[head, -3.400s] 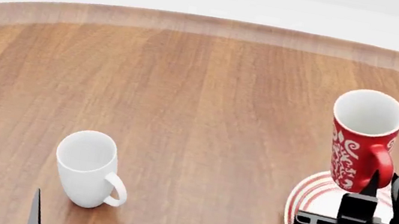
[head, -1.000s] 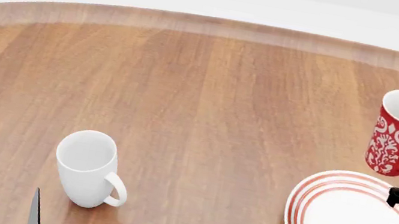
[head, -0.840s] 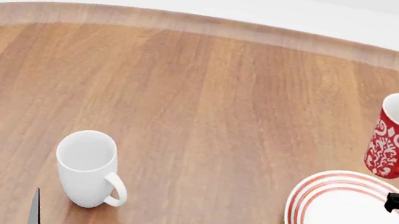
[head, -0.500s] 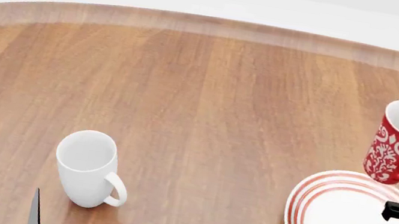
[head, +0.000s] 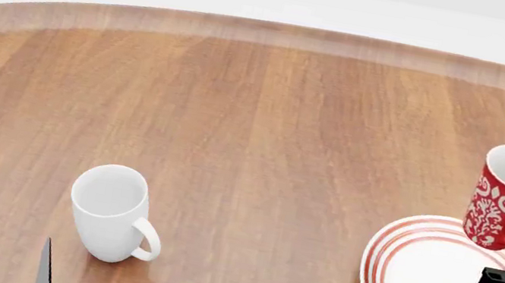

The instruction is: Pick up the red mug and put it on the plate

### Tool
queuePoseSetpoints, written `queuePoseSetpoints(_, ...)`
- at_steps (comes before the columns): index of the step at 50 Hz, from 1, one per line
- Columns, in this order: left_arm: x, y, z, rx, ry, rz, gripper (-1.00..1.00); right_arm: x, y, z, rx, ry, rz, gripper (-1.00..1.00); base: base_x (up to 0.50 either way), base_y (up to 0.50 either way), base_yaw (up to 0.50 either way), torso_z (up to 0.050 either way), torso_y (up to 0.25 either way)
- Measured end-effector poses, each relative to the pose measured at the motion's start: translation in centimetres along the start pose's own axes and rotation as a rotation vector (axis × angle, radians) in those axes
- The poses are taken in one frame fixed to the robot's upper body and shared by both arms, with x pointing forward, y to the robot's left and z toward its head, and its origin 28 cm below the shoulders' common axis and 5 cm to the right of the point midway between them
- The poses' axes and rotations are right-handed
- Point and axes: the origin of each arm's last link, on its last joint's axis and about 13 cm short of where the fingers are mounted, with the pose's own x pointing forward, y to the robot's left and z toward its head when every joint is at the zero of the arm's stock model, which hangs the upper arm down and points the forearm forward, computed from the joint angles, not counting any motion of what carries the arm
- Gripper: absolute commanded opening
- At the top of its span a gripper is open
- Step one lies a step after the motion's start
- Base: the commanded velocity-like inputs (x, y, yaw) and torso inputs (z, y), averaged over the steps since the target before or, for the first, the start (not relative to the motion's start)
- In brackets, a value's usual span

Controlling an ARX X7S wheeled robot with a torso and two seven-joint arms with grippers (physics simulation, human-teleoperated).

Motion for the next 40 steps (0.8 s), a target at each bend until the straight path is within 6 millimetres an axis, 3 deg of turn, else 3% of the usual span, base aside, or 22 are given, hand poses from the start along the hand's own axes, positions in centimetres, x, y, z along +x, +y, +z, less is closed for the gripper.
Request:
queuePoseSetpoints(29,0.06,0.01,-0.01,0.009,-0.031,0.009,1.00,-0.21,0.05,-0.62,0.005,0.018,-0.038,-1.00,0.00,0.00,0.00,0.001,0.000)
queuePoseSetpoints(40,0.09,0.01,-0.01,0.011,-0.048,0.009,1.00,-0.30,-0.02,-0.73,0.010,0.016,-0.041,-1.00,0.00,0.00,0.00,0.001,-0.097)
